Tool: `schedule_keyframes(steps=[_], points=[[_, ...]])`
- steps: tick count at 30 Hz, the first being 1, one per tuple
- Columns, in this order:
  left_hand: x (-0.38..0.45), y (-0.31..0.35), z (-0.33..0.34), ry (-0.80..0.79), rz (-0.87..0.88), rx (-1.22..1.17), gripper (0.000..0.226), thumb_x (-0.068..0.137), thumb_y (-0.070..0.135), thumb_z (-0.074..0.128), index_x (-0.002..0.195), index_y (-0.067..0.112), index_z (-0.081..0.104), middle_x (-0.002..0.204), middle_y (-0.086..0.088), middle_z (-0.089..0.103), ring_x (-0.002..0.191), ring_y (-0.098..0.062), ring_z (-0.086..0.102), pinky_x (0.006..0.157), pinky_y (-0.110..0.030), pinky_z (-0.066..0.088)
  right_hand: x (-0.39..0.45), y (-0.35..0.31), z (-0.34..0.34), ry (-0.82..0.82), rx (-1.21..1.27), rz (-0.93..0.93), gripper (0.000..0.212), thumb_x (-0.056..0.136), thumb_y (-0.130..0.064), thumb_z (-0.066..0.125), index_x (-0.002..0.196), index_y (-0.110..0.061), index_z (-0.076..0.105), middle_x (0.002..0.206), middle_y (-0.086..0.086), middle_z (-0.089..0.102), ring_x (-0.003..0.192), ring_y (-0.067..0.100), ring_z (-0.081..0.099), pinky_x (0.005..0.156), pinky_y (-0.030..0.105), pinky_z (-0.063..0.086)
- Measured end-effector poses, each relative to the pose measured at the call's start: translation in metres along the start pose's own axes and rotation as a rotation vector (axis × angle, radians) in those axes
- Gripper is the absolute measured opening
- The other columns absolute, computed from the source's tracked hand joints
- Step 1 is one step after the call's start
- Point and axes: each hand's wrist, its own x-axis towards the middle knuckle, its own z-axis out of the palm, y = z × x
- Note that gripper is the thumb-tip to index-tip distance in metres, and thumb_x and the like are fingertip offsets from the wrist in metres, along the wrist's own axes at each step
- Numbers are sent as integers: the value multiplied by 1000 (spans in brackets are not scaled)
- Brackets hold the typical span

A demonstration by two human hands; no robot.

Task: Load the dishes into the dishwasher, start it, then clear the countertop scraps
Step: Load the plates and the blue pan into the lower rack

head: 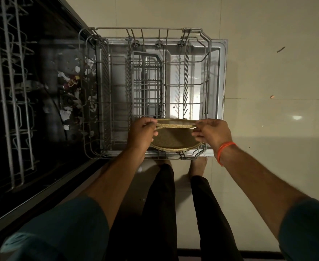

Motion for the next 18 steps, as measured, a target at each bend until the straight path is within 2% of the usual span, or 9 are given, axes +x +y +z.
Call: schedule_keyframes(steps=[6,10,18], points=[[1,-2,1,-9,-28,4,19,103,11,52,105,21,68,107,-2,68,82,-10,65,63,-22,46,2,0,1,2,-3,-10,7,96,-11,66,101,-9,70,87,8,74,78,21,76,77,35,62],[-4,2,-1,38,-20,-22,18,103,13,53,105,23,68,101,1,66,79,-9,62,59,-20,44,-3,-6,1,22,14,-32,8,97,-10,65,101,-8,71,87,9,75,74,19,75,73,34,62],[-10,7,-4,38,-22,-35,18,103,12,53,106,22,68,99,3,65,79,-8,62,64,-22,45,0,-10,2,27,-3,-43,9,96,-11,64,96,-11,73,86,7,76,70,17,75,67,32,61]])
